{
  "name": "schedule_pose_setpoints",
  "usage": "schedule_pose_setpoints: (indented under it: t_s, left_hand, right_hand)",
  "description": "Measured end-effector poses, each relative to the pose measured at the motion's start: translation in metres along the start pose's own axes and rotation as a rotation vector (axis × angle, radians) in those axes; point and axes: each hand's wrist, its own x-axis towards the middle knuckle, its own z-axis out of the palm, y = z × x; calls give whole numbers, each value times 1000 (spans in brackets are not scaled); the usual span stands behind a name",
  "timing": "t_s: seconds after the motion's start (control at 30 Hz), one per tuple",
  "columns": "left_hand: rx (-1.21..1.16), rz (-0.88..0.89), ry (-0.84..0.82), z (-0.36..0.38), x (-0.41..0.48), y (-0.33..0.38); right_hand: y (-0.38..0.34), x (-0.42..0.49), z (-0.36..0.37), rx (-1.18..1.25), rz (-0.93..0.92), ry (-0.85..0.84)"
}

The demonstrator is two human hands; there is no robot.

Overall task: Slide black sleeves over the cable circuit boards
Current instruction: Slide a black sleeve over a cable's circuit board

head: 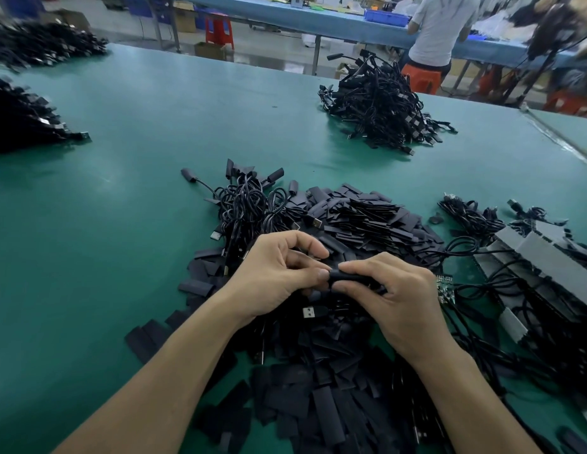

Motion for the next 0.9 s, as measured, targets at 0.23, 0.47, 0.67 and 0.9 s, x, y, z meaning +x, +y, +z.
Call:
schedule_pose_setpoints:
  t_s: [0.23,0.47,0.67,0.9]
  left_hand:
    - [-42,5,20,0,1,-2]
    - [-66,7,78,2,5,-6]
    - [-41,18,104,1,7,-11]
    - [36,170,63,5,5,-9]
  right_hand:
    - [-3,1,1,-4,116,97]
    - [-3,0,3,-11,159,231]
    - [-5,0,5,152,261,111]
    - [-4,3,2,448,401,219]
